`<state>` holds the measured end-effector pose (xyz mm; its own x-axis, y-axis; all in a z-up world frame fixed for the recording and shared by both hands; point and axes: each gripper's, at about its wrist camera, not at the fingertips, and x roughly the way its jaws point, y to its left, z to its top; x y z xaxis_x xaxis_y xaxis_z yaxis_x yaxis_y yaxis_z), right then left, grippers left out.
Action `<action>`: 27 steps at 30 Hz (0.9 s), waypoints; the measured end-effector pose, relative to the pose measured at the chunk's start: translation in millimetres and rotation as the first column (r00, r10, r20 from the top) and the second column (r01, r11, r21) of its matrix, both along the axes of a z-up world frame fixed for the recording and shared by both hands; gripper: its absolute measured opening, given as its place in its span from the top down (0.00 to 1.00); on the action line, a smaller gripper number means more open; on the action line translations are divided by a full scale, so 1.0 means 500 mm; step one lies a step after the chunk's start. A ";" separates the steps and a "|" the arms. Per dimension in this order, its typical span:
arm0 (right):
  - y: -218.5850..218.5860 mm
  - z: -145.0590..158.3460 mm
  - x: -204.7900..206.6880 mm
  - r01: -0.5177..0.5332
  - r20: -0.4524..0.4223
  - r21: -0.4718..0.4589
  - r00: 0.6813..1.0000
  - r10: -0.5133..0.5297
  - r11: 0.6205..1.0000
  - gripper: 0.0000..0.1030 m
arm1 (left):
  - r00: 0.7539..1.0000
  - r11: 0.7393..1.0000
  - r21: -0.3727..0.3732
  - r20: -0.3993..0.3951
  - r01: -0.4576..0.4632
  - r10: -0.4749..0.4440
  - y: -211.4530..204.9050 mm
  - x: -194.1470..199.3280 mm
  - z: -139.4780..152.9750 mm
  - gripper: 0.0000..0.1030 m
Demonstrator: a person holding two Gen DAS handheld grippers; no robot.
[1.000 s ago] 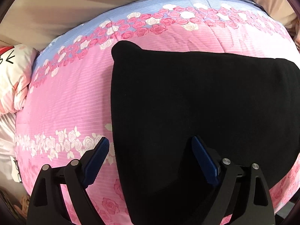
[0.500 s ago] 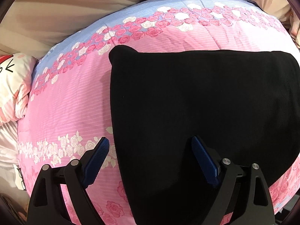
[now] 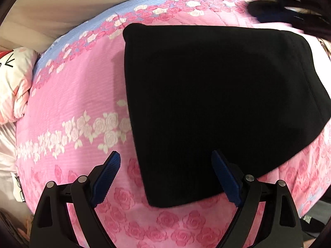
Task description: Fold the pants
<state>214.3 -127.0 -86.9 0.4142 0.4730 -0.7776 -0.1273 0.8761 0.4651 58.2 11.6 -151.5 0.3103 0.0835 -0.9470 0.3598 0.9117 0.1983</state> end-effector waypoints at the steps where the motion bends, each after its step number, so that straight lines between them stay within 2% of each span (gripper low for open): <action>1: 0.031 0.003 0.004 -0.033 0.004 -0.029 0.999 0.033 0.999 0.83 | 1.000 1.000 0.000 0.001 0.000 0.000 0.004 -0.004 0.002 0.15; 3: 0.112 0.006 0.031 -0.107 0.011 -0.146 0.994 0.110 0.983 0.83 | 1.000 1.000 -0.003 -0.005 -0.005 0.005 0.014 -0.011 0.000 0.15; 5: 0.154 0.011 0.077 -0.100 0.049 -0.257 0.992 0.116 0.961 0.82 | 1.000 1.000 -0.008 -0.014 -0.011 0.011 0.022 -0.018 -0.008 0.15; 6: 0.163 0.011 0.100 -0.097 0.051 -0.268 0.992 0.115 0.958 0.79 | 1.000 1.000 -0.008 -0.019 -0.013 0.013 0.026 -0.021 -0.012 0.15; 7: 0.164 0.004 0.109 -0.100 0.041 -0.263 0.993 0.115 0.960 0.60 | 1.000 1.000 -0.011 -0.022 -0.013 0.013 0.029 -0.023 -0.015 0.15; 8: 0.170 -0.011 0.130 -0.123 -0.009 -0.244 0.992 0.124 0.962 0.52 | 1.000 1.000 -0.014 -0.022 -0.012 0.012 0.031 -0.024 -0.015 0.15; 10: 0.180 -0.030 0.148 -0.188 -0.059 -0.201 0.982 0.179 0.961 0.68 | 1.000 1.000 -0.022 -0.019 -0.012 0.012 0.034 -0.027 -0.018 0.15; 11: 0.191 -0.027 0.155 -0.195 -0.051 -0.225 0.981 0.188 0.955 0.74 | 1.000 1.000 -0.025 -0.017 -0.012 0.012 0.034 -0.029 -0.019 0.15; 15: 0.238 -0.018 0.187 -0.208 0.033 -0.340 0.972 0.233 0.917 0.78 | 0.999 0.999 -0.045 -0.029 -0.024 0.023 0.044 -0.028 -0.032 0.15; 17: 0.256 -0.068 0.218 -0.230 -0.034 -0.421 0.971 0.238 0.877 0.78 | 0.999 0.998 -0.055 -0.040 -0.033 0.031 0.049 -0.023 -0.040 0.15; 19: 0.237 -0.042 0.209 -0.172 0.018 -0.369 0.981 0.192 0.913 0.78 | 0.998 0.998 -0.056 -0.048 -0.038 0.036 0.049 -0.016 -0.041 0.14; 20: 0.211 0.008 0.178 -0.107 0.107 -0.301 0.984 0.145 0.948 0.78 | 0.998 0.998 -0.055 -0.052 -0.038 0.035 0.050 -0.013 -0.039 0.14; 22: 0.168 0.070 0.113 -0.063 0.193 -0.233 0.975 0.109 0.970 0.78 | 0.998 0.996 -0.072 -0.043 -0.046 0.043 0.062 -0.005 -0.021 0.14; 24: 0.123 0.083 0.042 -0.114 0.151 -0.121 0.980 0.132 0.986 0.78 | 0.998 0.994 -0.090 -0.024 -0.066 0.064 0.079 0.003 -0.003 0.14; 25: 0.109 0.059 0.018 -0.157 0.076 -0.075 0.984 0.163 0.985 0.78 | 0.997 0.992 -0.097 -0.027 -0.077 0.075 0.088 0.007 0.000 0.14; 26: 0.107 0.038 0.013 -0.175 0.033 -0.078 0.983 0.178 0.981 0.78 | 0.996 0.991 -0.103 -0.039 -0.085 0.081 0.094 0.011 -0.003 0.14; 27: 0.108 -0.004 0.016 -0.197 -0.015 -0.128 0.980 0.197 0.972 0.78 | 0.994 0.989 -0.110 -0.065 -0.095 0.089 0.099 0.013 -0.012 0.14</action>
